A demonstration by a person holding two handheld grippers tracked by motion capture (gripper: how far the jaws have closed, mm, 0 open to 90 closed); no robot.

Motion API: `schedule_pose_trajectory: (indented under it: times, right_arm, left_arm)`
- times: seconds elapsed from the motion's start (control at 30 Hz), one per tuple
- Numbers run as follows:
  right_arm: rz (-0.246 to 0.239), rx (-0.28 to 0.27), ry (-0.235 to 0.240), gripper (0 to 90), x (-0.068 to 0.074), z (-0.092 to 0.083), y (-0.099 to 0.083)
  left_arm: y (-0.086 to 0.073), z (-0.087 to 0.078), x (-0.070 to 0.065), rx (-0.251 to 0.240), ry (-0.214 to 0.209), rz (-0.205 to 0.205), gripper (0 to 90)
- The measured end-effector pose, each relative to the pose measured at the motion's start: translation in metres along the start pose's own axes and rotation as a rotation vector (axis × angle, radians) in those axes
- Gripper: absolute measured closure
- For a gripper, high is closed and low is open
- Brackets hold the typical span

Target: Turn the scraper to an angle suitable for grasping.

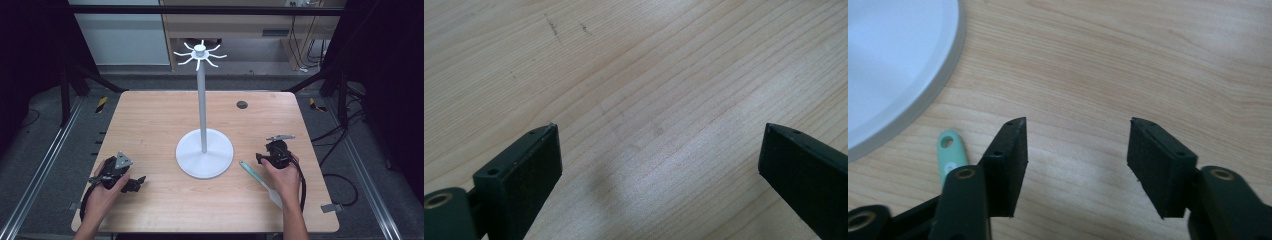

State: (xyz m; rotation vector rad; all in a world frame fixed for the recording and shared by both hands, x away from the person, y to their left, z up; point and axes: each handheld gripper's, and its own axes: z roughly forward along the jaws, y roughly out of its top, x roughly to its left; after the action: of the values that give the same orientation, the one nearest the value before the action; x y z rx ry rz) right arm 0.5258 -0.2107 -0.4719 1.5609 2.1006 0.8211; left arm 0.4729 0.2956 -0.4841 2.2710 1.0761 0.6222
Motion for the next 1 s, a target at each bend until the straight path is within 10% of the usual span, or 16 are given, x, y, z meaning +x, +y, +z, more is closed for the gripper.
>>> schedule_pose_trajectory:
  times: [0.6,1.0]
  right_arm:
    - [-0.132,0.036,0.034,87.1,0.037,0.01,0.007]
    - [-0.172,0.093,0.091,90.0,0.045,0.018,0.003]
  left_arm:
    - [0.001,0.001,-0.002,0.005,0.002,0.011,3.6]
    - [0.001,0.002,-0.003,0.011,-0.003,0.014,3.6]
